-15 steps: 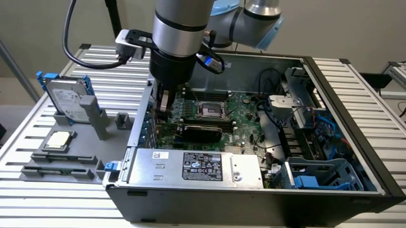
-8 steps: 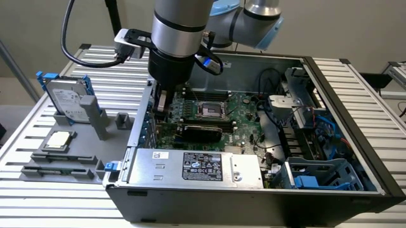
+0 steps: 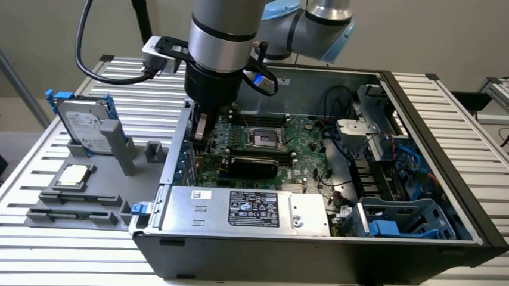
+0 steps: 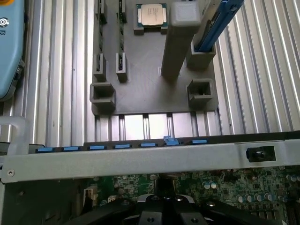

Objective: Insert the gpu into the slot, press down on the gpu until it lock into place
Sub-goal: 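Press down on the gpu until it lock into place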

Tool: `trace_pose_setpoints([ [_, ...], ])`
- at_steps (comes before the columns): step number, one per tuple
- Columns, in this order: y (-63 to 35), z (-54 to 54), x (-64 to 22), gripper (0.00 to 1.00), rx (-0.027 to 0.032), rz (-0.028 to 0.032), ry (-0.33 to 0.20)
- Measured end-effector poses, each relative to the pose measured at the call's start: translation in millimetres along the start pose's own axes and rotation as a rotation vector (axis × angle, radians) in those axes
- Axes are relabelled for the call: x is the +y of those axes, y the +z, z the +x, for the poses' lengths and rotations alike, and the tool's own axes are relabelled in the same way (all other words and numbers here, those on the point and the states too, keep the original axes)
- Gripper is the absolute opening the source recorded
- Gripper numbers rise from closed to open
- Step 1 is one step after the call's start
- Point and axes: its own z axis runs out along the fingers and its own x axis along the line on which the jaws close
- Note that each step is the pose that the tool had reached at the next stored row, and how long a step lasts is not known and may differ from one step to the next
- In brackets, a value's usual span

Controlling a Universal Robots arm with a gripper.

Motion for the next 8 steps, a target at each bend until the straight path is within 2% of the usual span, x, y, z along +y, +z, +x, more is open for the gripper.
trace_pose_setpoints([
  [8,0.1,-2.3,0.6,0.11,-0.0006,0.0001,0.008],
])
